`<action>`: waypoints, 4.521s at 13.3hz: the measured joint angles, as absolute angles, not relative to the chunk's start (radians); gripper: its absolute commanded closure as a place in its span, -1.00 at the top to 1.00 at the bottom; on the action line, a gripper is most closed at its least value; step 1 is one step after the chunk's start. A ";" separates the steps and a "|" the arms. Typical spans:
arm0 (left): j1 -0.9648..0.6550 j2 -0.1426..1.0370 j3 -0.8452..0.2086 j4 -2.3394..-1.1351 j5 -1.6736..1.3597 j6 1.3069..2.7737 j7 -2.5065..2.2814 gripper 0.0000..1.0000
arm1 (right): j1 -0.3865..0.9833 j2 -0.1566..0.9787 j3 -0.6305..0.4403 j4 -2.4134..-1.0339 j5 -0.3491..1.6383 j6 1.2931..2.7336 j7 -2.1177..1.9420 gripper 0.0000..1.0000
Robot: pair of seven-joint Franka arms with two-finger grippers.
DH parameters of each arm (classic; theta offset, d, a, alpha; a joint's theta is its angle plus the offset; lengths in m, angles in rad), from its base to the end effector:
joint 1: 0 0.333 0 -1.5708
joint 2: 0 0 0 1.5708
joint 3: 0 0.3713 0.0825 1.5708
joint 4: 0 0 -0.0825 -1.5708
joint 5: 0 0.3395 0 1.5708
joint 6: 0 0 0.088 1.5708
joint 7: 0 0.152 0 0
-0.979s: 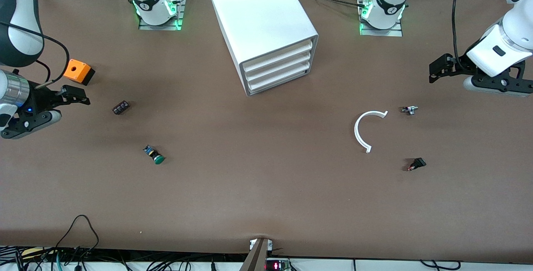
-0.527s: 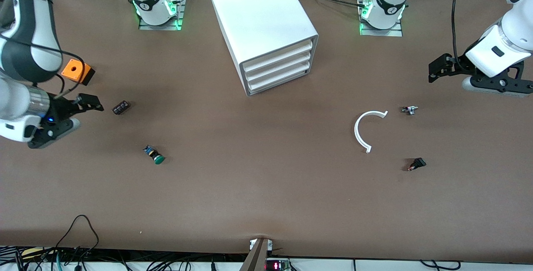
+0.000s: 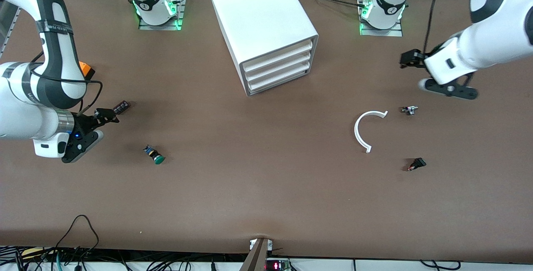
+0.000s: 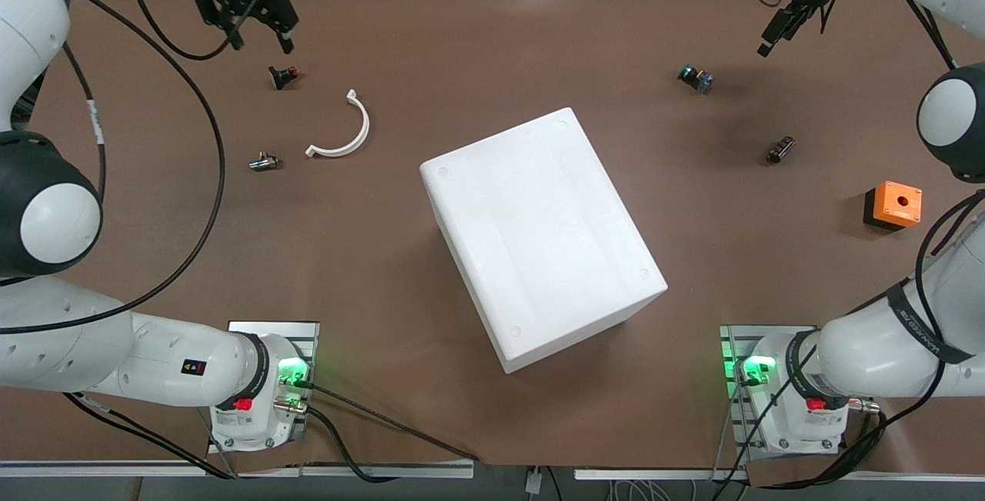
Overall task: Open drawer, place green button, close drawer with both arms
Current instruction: 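Reach the right gripper to the green button while the left gripper reaches the drawer, then grasp the green button with the right gripper while the left gripper grips the drawer, then pull the drawer open with the left gripper while the right gripper lifts the button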
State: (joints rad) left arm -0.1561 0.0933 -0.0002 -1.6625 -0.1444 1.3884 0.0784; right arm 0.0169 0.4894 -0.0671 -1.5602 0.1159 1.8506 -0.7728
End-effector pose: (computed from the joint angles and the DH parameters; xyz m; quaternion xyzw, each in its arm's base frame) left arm 0.4837 -0.1003 0.5419 0.9739 -0.1147 -0.1849 0.0650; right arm 0.6433 -0.0119 0.3732 -0.9368 -0.3336 0.0752 0.0740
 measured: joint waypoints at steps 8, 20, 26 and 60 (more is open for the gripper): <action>-0.123 0.396 0.006 -1.698 -0.658 1.488 0.537 0.99 | 0.059 0.582 -0.061 -1.560 0.120 1.972 -0.806 1.00; -0.179 0.520 -0.057 -2.080 -1.263 1.811 1.107 0.80 | 0.118 0.633 -0.063 -1.667 0.127 2.251 -1.120 1.00; -0.221 0.527 -0.089 -2.143 -1.356 1.824 1.174 0.44 | 0.118 0.686 -0.063 -1.668 0.245 2.270 -1.148 0.99; -0.246 0.600 -0.077 -2.139 -1.454 1.845 1.300 -1.00 | 0.144 0.517 -0.060 -1.618 0.252 2.215 -1.182 -0.56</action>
